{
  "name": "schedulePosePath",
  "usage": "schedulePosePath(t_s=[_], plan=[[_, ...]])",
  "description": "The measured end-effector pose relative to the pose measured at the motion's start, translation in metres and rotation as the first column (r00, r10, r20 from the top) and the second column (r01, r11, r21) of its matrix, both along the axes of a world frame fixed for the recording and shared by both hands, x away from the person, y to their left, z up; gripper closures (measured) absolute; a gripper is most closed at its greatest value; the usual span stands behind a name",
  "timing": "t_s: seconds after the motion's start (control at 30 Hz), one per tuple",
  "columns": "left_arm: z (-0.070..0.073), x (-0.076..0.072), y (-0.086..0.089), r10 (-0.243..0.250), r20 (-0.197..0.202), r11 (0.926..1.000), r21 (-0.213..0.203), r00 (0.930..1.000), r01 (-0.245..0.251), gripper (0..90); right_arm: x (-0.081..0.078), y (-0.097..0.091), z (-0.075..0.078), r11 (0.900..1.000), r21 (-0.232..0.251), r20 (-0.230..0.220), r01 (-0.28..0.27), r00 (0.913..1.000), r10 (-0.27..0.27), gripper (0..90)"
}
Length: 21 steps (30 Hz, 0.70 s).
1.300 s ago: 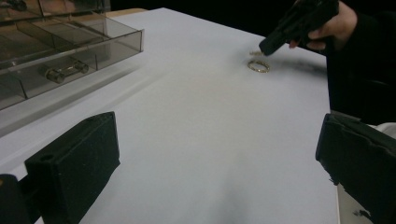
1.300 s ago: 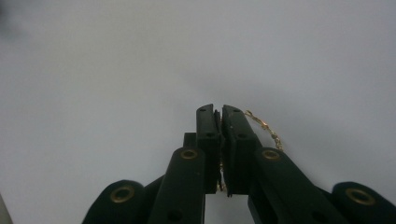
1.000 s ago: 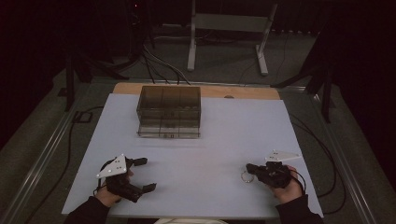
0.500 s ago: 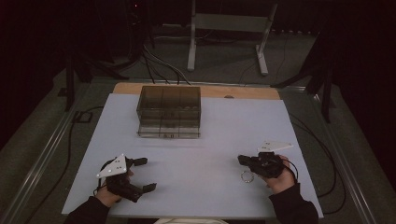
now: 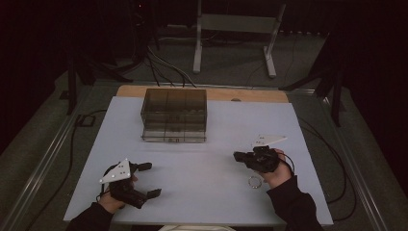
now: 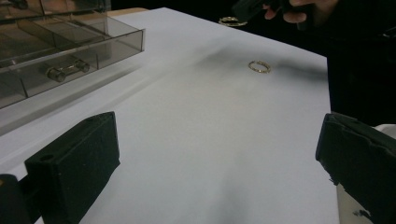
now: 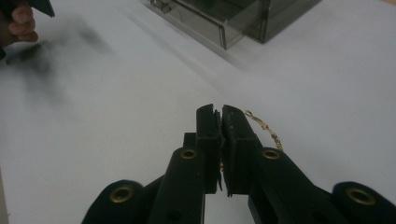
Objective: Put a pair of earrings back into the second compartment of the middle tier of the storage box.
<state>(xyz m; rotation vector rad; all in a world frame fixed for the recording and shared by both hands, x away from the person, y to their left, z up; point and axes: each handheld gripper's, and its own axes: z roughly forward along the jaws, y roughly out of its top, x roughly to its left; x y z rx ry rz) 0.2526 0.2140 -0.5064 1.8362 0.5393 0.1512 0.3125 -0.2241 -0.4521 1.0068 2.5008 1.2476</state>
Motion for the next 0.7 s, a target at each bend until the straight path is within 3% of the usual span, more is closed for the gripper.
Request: schedulePosePath(t_s=[0.7], plan=[[0.0, 0.0, 0.001, 0.0, 0.002, 1.0, -0.001, 1.0, 0.0, 0.6, 0.026, 0.045, 0.011, 0.9962, -0.009, 0.028, -0.086, 0.9958, 0.087, 86.5]])
